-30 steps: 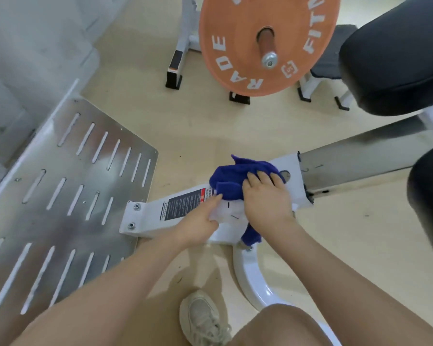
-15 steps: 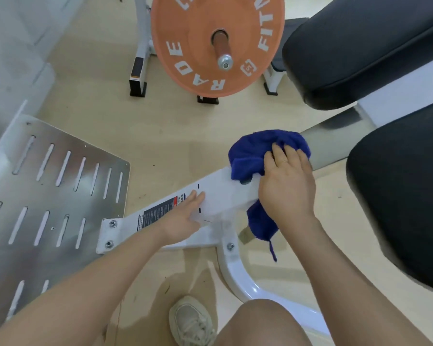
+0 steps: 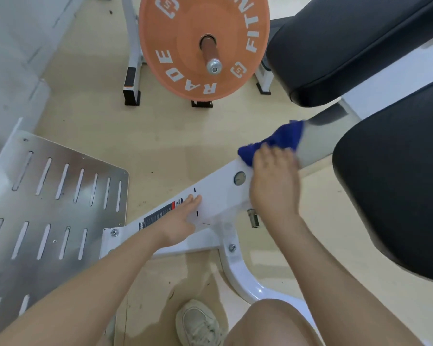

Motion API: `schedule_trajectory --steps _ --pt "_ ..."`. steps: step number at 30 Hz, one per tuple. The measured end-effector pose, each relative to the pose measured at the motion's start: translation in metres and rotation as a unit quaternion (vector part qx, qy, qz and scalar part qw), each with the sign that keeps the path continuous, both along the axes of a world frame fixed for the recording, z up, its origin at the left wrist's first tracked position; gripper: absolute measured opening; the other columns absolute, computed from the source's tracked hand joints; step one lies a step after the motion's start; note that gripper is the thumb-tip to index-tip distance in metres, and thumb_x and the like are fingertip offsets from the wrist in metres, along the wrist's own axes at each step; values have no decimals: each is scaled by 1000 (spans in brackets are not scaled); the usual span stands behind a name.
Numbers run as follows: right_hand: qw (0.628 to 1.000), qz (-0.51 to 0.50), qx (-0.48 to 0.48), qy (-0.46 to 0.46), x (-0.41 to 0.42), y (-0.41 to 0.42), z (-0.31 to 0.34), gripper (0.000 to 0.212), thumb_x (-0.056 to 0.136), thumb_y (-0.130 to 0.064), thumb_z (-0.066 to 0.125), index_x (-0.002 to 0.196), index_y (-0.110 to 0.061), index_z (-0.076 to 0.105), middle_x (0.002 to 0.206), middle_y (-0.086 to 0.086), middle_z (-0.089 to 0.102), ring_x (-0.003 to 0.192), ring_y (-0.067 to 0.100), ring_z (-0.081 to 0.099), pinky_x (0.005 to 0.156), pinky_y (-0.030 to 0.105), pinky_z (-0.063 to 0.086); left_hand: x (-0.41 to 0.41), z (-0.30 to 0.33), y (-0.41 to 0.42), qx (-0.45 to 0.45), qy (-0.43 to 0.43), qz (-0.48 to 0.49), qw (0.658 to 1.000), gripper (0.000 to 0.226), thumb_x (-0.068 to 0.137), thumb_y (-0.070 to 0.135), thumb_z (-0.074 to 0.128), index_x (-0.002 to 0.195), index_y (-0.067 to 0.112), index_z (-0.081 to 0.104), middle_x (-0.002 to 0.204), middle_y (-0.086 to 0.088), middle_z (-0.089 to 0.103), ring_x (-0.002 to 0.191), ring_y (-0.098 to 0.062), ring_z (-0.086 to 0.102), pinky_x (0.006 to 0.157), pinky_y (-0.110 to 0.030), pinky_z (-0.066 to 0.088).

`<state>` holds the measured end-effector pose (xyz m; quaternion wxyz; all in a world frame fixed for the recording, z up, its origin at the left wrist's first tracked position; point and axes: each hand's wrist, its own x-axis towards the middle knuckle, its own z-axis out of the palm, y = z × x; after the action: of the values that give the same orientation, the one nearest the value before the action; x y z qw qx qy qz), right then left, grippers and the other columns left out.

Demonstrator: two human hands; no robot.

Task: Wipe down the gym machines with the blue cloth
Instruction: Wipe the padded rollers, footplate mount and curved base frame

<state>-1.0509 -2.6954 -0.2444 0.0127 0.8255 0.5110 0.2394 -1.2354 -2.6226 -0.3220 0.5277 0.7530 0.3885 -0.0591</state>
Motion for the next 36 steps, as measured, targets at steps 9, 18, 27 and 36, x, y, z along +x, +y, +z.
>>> schedule_trajectory --steps 9,18,27,36 --pt "970 186 -108 -112 -12 3 -19 23 65 0 51 78 -7 68 73 7 66 73 25 63 87 36 45 -17 -27 6 -68 -52 76 993 75 89 -4 30 143 48 18 133 20 33 103 -4 27 91 -16 34" --pt "901 237 -361 33 -70 51 -47 24 93 -17 42 113 -19 55 117 -3 59 115 19 47 105 32 23 -22 -43 -7 -40 -145 162 975 70 80 -19 29 129 30 36 116 24 48 105 8 47 95 -8 34" --pt "925 140 -353 -2 -92 42 -64 56 97 -22 29 146 0 14 153 17 20 141 33 16 114 51 9 -53 -78 -8 -66 -9 173 983 69 91 -2 32 150 22 5 156 8 7 143 -11 11 112 -23 14" --pt "943 143 -298 -23 -79 32 -72 54 99 -30 30 144 -1 27 150 14 32 140 30 25 116 43 9 -65 -105 -6 -37 -2 208 978 67 89 -3 34 148 22 19 155 9 11 143 -11 13 111 -22 13"
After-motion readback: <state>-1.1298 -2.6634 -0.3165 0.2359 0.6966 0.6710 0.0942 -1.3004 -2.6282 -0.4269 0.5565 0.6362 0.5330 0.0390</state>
